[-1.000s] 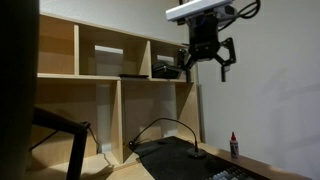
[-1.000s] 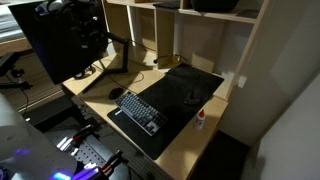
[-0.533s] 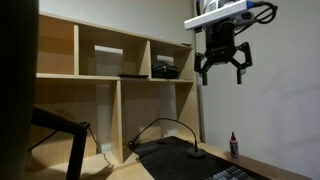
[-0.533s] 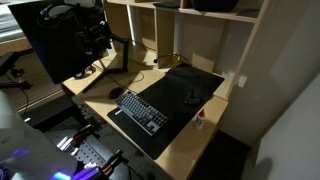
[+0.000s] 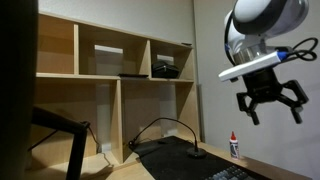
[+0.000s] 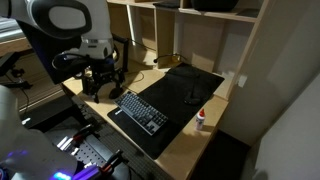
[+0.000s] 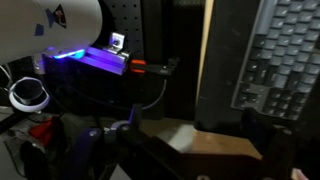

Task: Press on the keyboard

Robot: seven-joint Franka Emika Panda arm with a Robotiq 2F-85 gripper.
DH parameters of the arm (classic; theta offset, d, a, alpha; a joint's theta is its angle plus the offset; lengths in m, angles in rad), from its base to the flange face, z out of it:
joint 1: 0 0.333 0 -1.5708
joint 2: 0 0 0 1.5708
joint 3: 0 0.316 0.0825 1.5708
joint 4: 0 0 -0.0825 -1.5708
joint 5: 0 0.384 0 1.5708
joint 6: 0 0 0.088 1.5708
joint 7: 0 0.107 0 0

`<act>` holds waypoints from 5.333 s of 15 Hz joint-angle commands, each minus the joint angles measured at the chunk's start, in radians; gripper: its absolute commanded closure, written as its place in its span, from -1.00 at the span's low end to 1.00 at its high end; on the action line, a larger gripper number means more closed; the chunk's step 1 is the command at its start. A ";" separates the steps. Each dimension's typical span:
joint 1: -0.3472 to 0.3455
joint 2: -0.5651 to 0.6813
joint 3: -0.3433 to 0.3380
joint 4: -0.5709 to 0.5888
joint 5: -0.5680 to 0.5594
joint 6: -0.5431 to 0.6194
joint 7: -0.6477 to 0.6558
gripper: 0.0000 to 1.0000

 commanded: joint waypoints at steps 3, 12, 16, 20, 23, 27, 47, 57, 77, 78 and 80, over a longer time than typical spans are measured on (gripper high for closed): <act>-0.043 0.006 -0.031 -0.053 -0.041 0.018 0.012 -1.00; -0.095 0.286 0.002 -0.035 -0.162 0.284 0.228 -1.00; -0.120 0.512 -0.044 -0.039 -0.278 0.452 0.391 -1.00; -0.062 0.542 -0.102 -0.025 -0.259 0.424 0.399 -1.00; -0.060 0.560 -0.107 -0.015 -0.258 0.425 0.402 -1.00; -0.028 0.678 -0.110 -0.004 -0.260 0.517 0.472 -1.00; 0.137 0.869 -0.264 0.059 -0.347 0.820 0.776 -1.00; 0.171 0.873 -0.291 0.057 -0.329 0.802 0.781 -1.00; 0.160 0.653 -0.331 -0.039 -0.258 0.684 0.618 -1.00; 0.144 0.615 -0.338 -0.047 -0.269 0.682 0.584 -1.00; 0.096 0.509 -0.337 -0.069 -0.282 0.660 0.517 -1.00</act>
